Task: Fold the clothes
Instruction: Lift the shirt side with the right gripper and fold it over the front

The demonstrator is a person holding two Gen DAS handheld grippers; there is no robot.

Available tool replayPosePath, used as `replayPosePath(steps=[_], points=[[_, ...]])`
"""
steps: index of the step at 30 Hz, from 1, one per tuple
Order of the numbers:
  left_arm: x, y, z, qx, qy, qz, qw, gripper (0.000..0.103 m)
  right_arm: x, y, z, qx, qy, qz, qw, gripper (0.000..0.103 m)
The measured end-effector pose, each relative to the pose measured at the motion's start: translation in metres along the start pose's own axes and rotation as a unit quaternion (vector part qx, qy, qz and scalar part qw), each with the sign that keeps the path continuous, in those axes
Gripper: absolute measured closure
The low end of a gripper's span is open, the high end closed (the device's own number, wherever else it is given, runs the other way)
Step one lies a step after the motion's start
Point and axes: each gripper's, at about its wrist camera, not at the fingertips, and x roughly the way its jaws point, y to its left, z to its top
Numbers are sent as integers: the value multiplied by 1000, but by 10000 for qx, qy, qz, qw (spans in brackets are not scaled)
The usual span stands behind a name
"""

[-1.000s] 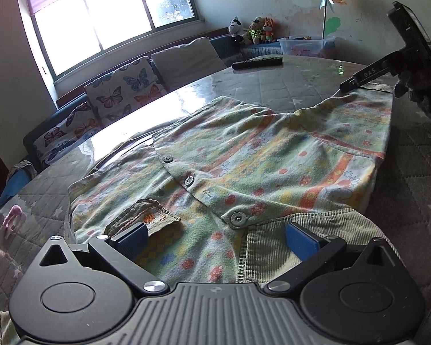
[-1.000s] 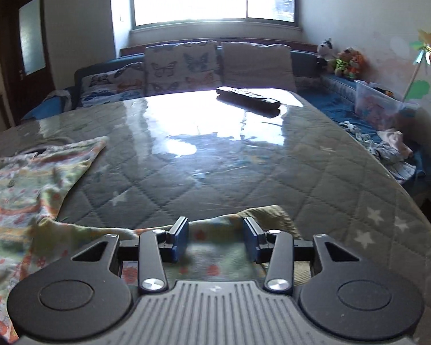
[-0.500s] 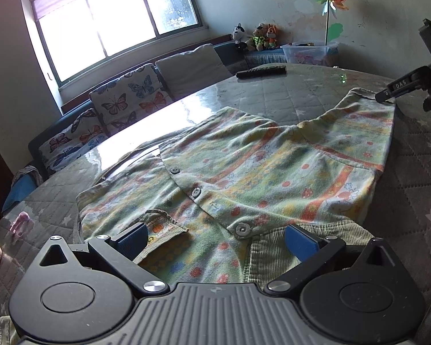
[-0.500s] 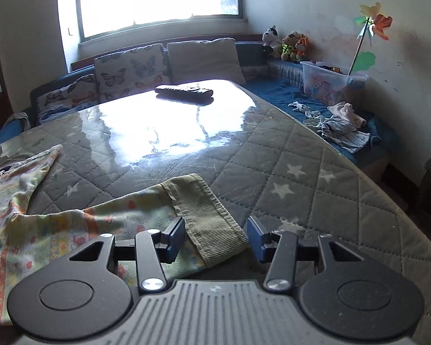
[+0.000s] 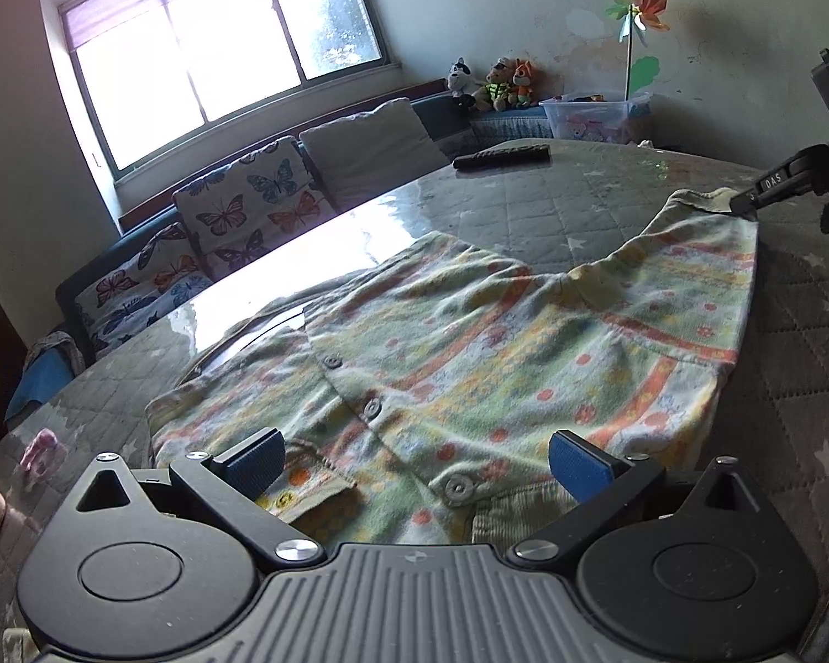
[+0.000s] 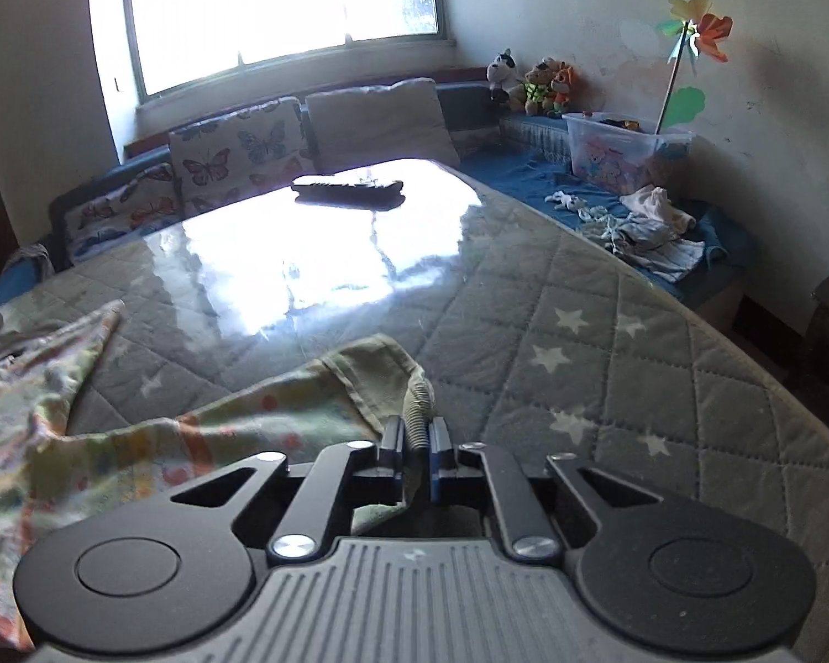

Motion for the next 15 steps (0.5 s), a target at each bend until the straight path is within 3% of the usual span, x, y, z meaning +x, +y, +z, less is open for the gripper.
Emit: replayPosePath(steps=[15], points=[[42, -47, 29, 510, 57, -475, 9976, 0, -29, 2, 29, 159, -439, 515, 9976, 96]])
